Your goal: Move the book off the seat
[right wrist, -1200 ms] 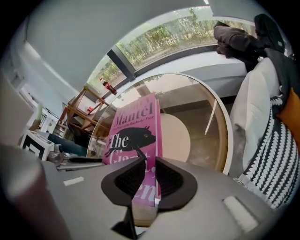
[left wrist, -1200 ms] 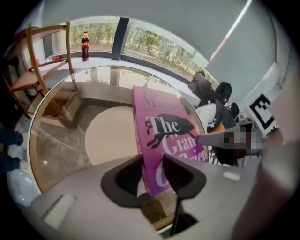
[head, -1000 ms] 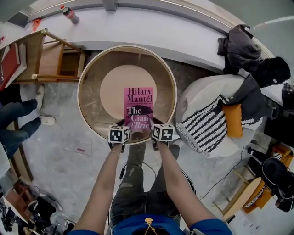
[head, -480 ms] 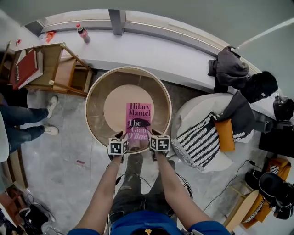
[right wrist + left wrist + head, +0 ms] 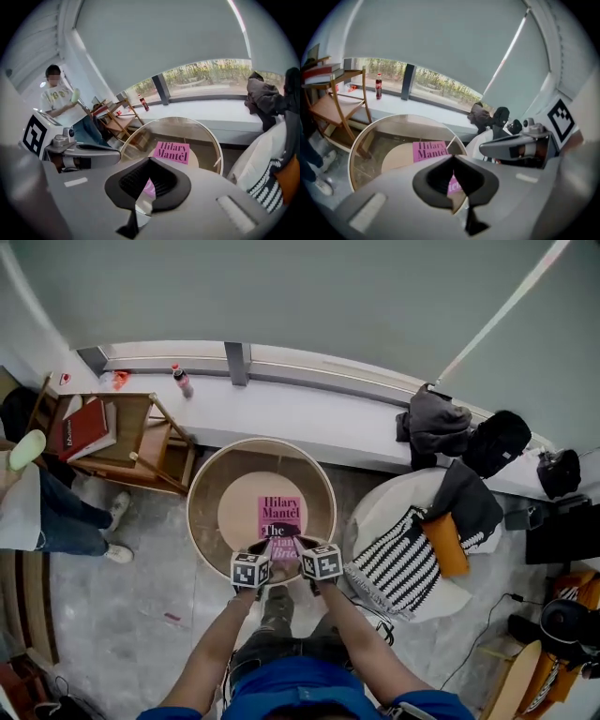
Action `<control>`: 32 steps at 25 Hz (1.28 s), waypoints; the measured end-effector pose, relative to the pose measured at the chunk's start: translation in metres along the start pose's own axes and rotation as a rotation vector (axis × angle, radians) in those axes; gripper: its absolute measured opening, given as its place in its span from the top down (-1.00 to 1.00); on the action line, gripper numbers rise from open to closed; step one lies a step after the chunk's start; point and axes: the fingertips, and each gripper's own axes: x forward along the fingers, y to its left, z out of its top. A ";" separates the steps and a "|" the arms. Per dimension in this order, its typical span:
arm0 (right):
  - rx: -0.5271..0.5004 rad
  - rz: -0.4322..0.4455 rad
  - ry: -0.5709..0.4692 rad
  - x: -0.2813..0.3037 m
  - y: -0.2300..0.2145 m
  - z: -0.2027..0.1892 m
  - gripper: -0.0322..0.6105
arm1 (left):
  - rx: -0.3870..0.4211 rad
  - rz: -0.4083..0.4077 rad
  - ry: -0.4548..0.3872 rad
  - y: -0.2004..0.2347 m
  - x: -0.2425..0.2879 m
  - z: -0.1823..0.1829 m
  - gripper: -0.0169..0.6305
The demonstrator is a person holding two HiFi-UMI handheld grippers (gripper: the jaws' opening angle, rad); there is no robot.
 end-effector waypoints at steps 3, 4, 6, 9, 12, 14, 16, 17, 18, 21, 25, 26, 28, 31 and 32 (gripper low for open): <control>-0.075 0.027 -0.045 -0.023 0.020 0.022 0.90 | 0.068 -0.035 -0.046 -0.024 -0.019 0.023 0.94; -0.096 0.035 -0.072 -0.032 0.026 0.031 0.90 | 0.090 -0.044 -0.066 -0.032 -0.026 0.031 0.94; -0.146 0.051 -0.135 -0.050 0.039 0.055 0.90 | 0.129 -0.057 -0.116 -0.044 -0.042 0.053 0.94; -0.188 0.068 -0.228 -0.082 0.065 0.090 0.90 | 0.145 -0.074 -0.206 -0.060 -0.076 0.082 0.94; -0.218 0.080 -0.335 -0.117 0.085 0.118 0.90 | 0.129 -0.092 -0.316 -0.077 -0.108 0.110 0.94; -0.252 0.075 -0.399 -0.139 0.097 0.131 0.90 | 0.111 -0.109 -0.379 -0.088 -0.128 0.126 0.94; -0.290 0.065 -0.444 -0.158 0.110 0.138 0.90 | 0.098 -0.118 -0.429 -0.096 -0.148 0.138 0.94; -0.309 0.058 -0.461 -0.167 0.116 0.140 0.90 | 0.100 -0.119 -0.449 -0.101 -0.156 0.143 0.94; -0.329 0.051 -0.476 -0.175 0.121 0.143 0.90 | 0.111 -0.117 -0.467 -0.105 -0.163 0.148 0.94; -0.391 0.030 -0.513 -0.198 0.133 0.152 0.90 | 0.158 -0.120 -0.511 -0.123 -0.180 0.162 0.94; -0.423 0.024 -0.554 -0.217 0.143 0.155 0.90 | 0.185 -0.135 -0.549 -0.141 -0.197 0.170 0.94; -0.429 0.019 -0.566 -0.221 0.145 0.156 0.90 | 0.184 -0.139 -0.554 -0.144 -0.200 0.171 0.94; -0.431 0.012 -0.591 -0.227 0.148 0.156 0.90 | 0.184 -0.143 -0.561 -0.147 -0.205 0.172 0.94; -0.403 0.024 -0.619 -0.235 0.150 0.159 0.90 | 0.196 -0.137 -0.567 -0.149 -0.213 0.174 0.94; -0.400 0.023 -0.626 -0.237 0.150 0.161 0.90 | 0.201 -0.132 -0.571 -0.150 -0.215 0.175 0.94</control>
